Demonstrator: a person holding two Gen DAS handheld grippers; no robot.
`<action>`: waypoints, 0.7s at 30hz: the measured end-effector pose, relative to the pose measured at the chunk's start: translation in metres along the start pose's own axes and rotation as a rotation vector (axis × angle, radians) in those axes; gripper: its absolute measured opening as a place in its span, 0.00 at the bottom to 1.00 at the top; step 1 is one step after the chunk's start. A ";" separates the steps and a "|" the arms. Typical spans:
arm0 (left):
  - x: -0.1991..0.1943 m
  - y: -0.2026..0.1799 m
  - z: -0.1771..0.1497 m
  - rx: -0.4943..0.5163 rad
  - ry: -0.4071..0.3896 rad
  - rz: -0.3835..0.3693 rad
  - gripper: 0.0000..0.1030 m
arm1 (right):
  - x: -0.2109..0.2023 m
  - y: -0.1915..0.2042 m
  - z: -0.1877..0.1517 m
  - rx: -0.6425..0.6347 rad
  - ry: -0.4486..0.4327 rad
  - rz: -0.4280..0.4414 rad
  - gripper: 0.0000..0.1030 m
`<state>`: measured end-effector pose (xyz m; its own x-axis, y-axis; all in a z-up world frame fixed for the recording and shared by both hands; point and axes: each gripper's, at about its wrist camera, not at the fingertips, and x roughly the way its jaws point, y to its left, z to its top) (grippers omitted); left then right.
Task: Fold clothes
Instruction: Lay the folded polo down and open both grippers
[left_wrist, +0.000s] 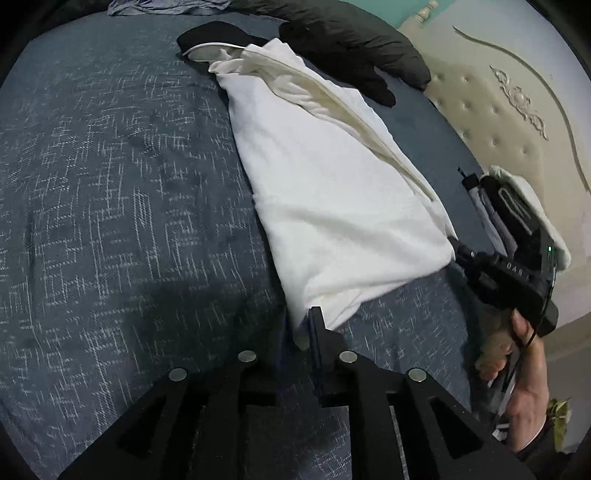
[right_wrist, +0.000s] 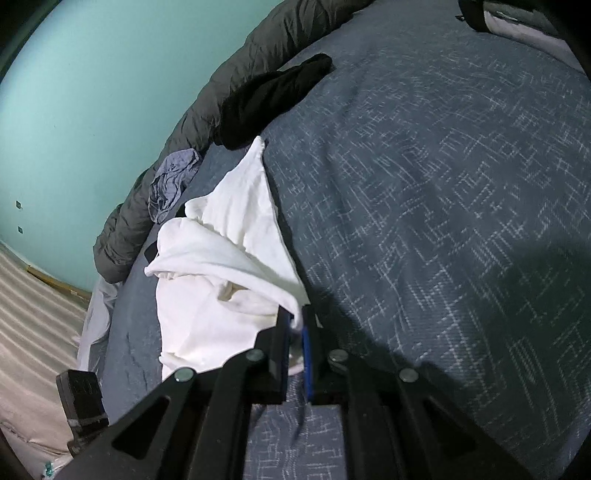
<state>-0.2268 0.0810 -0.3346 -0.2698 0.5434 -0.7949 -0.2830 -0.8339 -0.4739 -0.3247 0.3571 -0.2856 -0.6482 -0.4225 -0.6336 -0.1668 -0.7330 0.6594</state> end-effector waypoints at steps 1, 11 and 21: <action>0.000 -0.001 -0.001 0.001 0.002 -0.001 0.13 | 0.003 0.002 0.001 0.001 0.003 0.003 0.05; 0.001 -0.024 -0.002 0.097 0.009 0.074 0.13 | 0.018 0.008 0.008 0.031 0.010 0.044 0.05; -0.015 -0.052 -0.006 0.249 -0.036 0.204 0.13 | 0.018 0.009 0.009 0.037 0.011 0.063 0.05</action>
<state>-0.2027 0.1160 -0.3004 -0.3755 0.3746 -0.8477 -0.4347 -0.8790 -0.1958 -0.3448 0.3482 -0.2876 -0.6500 -0.4734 -0.5945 -0.1535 -0.6845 0.7127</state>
